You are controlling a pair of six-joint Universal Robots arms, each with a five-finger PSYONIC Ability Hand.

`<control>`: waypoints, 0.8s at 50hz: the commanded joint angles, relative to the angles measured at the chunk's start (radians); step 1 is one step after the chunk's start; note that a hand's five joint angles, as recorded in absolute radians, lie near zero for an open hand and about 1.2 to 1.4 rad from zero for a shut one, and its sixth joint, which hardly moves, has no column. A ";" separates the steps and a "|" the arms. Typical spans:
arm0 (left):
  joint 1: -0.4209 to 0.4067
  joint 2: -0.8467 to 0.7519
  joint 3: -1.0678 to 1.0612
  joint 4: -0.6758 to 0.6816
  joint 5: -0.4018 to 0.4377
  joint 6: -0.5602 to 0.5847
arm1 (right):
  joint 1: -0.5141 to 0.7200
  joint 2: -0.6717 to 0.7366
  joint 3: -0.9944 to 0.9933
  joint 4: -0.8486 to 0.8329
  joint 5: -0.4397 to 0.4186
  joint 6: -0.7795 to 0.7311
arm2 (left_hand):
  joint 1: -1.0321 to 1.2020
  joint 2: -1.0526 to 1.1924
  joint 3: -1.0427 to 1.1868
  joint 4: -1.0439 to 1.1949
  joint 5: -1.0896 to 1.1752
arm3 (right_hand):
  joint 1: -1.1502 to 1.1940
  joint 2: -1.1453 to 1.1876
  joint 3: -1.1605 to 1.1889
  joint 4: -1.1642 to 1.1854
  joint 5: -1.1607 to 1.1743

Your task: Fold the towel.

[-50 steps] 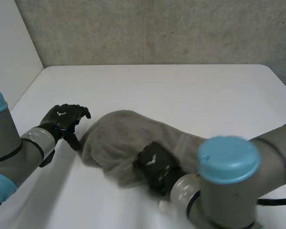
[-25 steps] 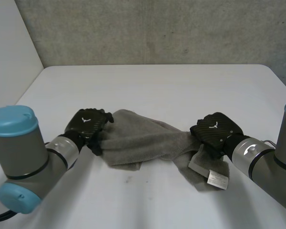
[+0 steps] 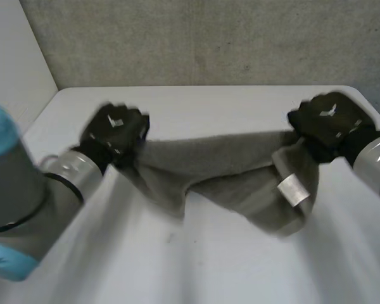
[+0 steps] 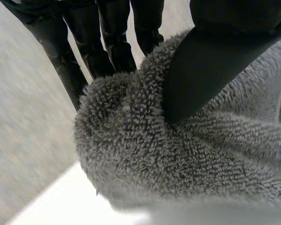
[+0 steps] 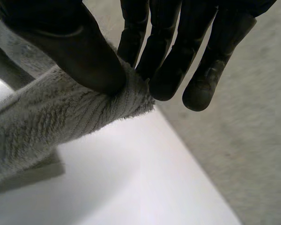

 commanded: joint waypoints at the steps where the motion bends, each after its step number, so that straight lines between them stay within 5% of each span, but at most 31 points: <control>1: -0.005 0.288 0.062 -0.139 0.024 -0.072 | -0.044 -0.073 -0.164 0.169 -0.086 0.102 | 0.217 0.183 0.191 0.182 0.211 | 0.064 0.071 0.071 0.057 0.054; 12: 0.002 0.204 0.162 -0.276 0.046 -0.076 | -0.047 -0.049 -0.353 0.305 -0.146 0.156 | 0.217 0.183 0.191 0.182 0.211 | 0.064 0.071 0.071 0.057 0.054; 26: 0.041 -0.351 0.402 -0.240 0.038 -0.059 | 0.059 0.377 -0.505 0.302 -0.113 0.151 | 0.217 0.183 0.191 0.182 0.211 | 0.064 0.071 0.071 0.057 0.054; 31: 0.042 -0.525 0.559 -0.214 0.026 -0.021 | 0.101 0.527 -0.603 0.293 -0.006 0.148 | 0.156 0.122 0.130 0.120 0.150 | 0.064 0.071 0.071 0.057 0.054; 33: 0.042 -0.583 0.646 -0.204 -0.021 0.008 | 0.101 0.550 -0.617 0.290 0.017 0.147 | -0.226 -0.260 -0.252 -0.262 -0.232 | 0.064 0.071 0.071 0.057 0.054; 34: 0.042 -0.583 0.646 -0.204 -0.022 0.008 | 0.101 0.550 -0.617 0.290 0.017 0.147 | -0.229 -0.262 -0.254 -0.264 -0.235 | 0.064 0.071 0.071 0.057 0.054; 36: 0.042 -0.585 0.680 -0.202 -0.096 0.010 | 0.104 0.575 -0.626 0.264 0.044 0.148 | -0.741 -0.774 -0.766 -0.776 -0.747 | 0.064 0.071 0.071 0.057 0.054; 40: 0.035 -0.534 0.668 -0.210 -0.149 0.002 | 0.108 0.573 -0.614 0.235 0.058 0.148 | -0.933 -0.967 -0.959 -0.969 -0.939 | 0.064 0.071 0.071 0.057 0.054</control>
